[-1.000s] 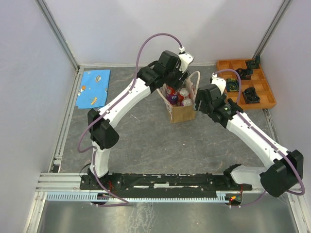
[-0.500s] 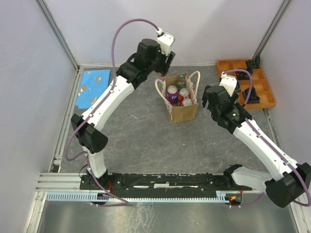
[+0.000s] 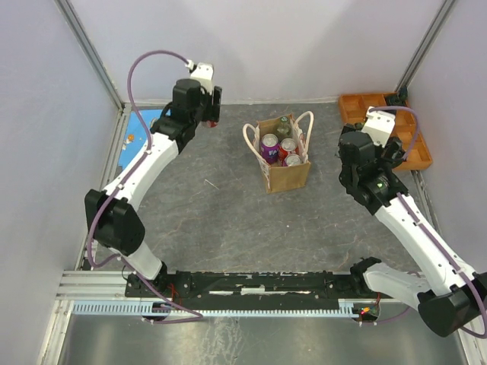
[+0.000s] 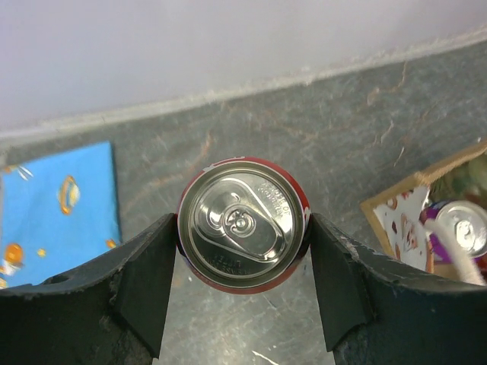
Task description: Take the beverage out of the canvas bag
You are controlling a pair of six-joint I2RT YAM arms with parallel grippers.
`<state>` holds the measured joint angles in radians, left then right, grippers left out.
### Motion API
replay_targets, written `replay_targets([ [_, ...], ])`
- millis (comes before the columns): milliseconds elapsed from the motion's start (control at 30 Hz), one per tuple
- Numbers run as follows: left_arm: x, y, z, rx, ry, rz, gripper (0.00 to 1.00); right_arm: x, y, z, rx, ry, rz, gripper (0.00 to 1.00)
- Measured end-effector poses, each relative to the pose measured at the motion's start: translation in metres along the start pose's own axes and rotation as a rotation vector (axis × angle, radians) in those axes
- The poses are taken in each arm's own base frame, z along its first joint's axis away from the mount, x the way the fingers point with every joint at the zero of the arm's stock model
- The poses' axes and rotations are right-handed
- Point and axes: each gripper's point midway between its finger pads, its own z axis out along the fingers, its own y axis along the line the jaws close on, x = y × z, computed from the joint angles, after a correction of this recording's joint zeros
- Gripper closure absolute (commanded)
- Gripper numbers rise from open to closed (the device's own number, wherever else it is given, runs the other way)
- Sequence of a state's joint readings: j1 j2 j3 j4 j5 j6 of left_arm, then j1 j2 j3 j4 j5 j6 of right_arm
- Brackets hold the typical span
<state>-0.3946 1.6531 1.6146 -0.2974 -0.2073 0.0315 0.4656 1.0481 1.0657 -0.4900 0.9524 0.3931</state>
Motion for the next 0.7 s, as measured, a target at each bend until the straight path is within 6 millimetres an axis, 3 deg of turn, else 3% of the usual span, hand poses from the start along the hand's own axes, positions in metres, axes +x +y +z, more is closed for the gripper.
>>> replay_targets([
  [200,0.096,-0.011,0.018,0.022,0.095,-0.060,0.97,-0.005,-0.009,0.005,0.028,-0.011,0.010,0.01],
  [333,0.142,-0.016,0.019,0.030,0.150,-0.075,0.97,-0.003,-0.010,0.005,0.017,-0.027,0.036,0.01],
  [400,0.147,-0.017,0.019,0.032,0.157,-0.083,0.97,0.002,-0.010,0.005,0.014,-0.024,0.035,0.01],
  [700,0.123,-0.022,0.026,0.053,0.049,-0.119,0.97,0.008,-0.006,0.006,-0.003,-0.012,0.045,0.01],
])
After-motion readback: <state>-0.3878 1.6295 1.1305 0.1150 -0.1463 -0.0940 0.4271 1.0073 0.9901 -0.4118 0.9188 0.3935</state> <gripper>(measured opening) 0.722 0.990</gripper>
